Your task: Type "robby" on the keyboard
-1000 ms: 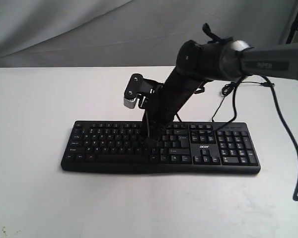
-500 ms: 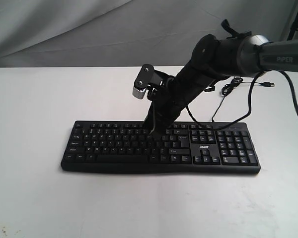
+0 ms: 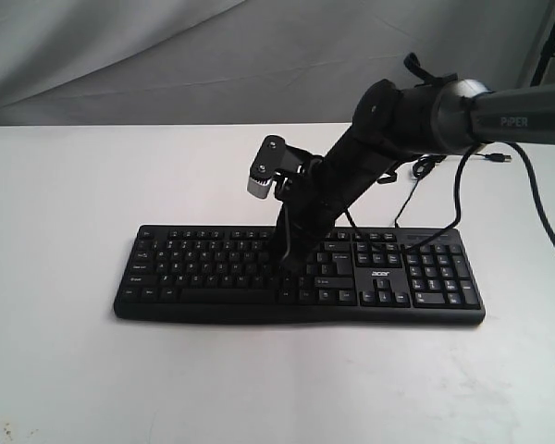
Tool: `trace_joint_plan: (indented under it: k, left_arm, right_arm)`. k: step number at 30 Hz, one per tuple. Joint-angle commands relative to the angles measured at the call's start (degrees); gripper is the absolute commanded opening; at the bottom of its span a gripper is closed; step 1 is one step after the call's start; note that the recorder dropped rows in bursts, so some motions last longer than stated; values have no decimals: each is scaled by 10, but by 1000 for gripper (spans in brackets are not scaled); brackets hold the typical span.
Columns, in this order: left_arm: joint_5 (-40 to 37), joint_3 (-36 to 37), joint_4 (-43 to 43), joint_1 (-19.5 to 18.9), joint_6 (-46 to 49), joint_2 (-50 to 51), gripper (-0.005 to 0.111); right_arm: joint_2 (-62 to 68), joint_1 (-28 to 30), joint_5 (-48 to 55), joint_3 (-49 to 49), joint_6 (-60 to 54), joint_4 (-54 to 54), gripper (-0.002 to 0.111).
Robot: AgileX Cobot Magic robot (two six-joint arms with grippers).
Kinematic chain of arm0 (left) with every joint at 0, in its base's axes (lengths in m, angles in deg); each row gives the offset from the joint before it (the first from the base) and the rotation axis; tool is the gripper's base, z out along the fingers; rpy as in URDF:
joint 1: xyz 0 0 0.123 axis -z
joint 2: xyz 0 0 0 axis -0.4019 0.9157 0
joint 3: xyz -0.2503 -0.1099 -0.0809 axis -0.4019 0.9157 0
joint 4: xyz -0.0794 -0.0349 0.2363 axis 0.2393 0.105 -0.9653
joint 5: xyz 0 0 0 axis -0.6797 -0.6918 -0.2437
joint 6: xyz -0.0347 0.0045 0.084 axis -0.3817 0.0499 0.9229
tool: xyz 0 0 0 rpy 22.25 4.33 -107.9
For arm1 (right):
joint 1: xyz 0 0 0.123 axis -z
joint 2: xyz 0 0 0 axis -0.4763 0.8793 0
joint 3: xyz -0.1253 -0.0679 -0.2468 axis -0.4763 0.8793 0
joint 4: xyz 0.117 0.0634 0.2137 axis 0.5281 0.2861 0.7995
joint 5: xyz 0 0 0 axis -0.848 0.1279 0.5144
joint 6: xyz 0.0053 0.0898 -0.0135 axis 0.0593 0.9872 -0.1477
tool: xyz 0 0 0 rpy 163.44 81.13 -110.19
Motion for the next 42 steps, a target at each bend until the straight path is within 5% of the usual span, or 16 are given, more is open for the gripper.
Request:
trace_joint_plan:
  k: [1, 42]
  left_arm:
    - [3, 2, -3, 4, -2, -2, 0]
    - [3, 2, -3, 4, -2, -2, 0]
  right_arm:
    - [-2, 3, 2, 0, -16, 1, 0]
    - [-12, -11, 11, -3, -50, 40, 0]
